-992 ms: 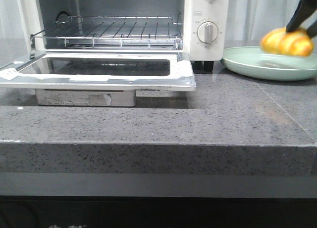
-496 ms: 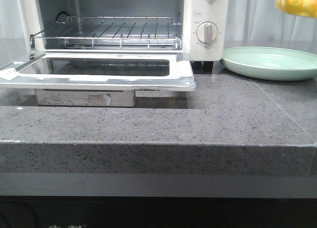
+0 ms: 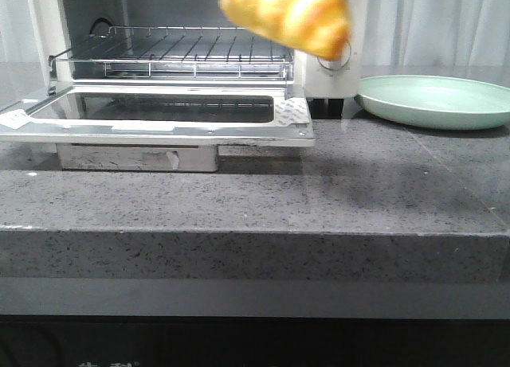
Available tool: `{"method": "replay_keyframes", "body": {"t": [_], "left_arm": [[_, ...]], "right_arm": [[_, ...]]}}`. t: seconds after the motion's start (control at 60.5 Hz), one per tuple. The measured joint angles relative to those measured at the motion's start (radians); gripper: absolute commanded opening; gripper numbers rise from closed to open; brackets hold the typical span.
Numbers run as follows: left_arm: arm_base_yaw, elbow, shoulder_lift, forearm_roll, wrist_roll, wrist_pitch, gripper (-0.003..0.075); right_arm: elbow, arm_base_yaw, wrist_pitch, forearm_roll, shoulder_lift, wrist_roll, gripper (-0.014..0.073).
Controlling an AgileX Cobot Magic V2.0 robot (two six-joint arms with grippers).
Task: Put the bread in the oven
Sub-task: 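Lift the bread roll with the right gripper and carry it into the oven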
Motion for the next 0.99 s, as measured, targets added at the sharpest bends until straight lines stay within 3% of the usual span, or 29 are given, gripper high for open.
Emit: {"method": "replay_keyframes", "body": {"t": [0.397, 0.744, 0.86, 0.992], "left_arm": [[0.0, 0.0, 0.0, 0.0, 0.0, 0.0, -0.002], [0.0, 0.0, 0.0, 0.0, 0.0, -0.002, -0.002], [0.0, 0.0, 0.0, 0.0, 0.0, -0.003, -0.002], [0.0, 0.0, 0.0, 0.0, 0.0, -0.003, -0.002]], "right_arm": [[-0.358, 0.009, -0.123, 0.082, 0.388, 0.0, 0.0123], [-0.46, 0.009, -0.208, 0.106, 0.535, -0.002, 0.0127], [-0.462, 0.009, -0.225, 0.107, 0.545, -0.002, 0.0186], [-0.463, 0.009, -0.238, 0.108, 0.546, -0.002, 0.0317]]}}
